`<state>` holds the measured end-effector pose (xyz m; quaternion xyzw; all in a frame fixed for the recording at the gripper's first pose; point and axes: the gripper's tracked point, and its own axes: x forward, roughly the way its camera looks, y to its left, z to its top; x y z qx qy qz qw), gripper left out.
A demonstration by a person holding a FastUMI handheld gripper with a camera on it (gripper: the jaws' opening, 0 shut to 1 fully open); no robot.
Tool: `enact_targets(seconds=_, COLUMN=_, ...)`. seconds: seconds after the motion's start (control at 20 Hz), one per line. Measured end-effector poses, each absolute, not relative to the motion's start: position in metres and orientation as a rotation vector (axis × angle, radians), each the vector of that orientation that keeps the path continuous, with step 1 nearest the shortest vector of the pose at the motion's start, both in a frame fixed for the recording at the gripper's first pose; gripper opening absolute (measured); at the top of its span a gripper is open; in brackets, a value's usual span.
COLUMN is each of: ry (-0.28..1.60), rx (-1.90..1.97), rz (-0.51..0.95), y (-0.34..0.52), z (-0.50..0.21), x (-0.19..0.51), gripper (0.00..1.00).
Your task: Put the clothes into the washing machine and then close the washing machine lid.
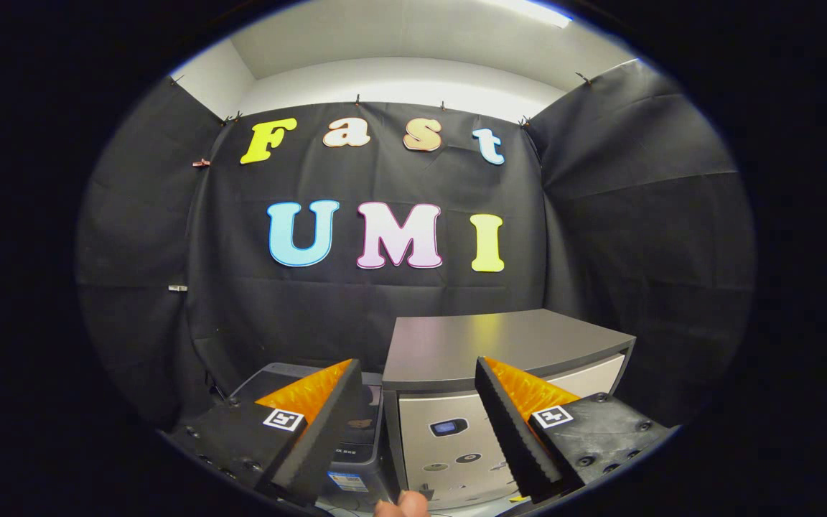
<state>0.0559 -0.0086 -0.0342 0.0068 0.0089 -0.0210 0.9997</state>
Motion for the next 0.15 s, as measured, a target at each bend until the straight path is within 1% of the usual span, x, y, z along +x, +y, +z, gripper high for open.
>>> enact_targets(seconds=0.15, ry=0.017, rx=0.016, rz=-0.045, y=-0.0096, z=-0.0337, x=0.0548, gripper=0.99)
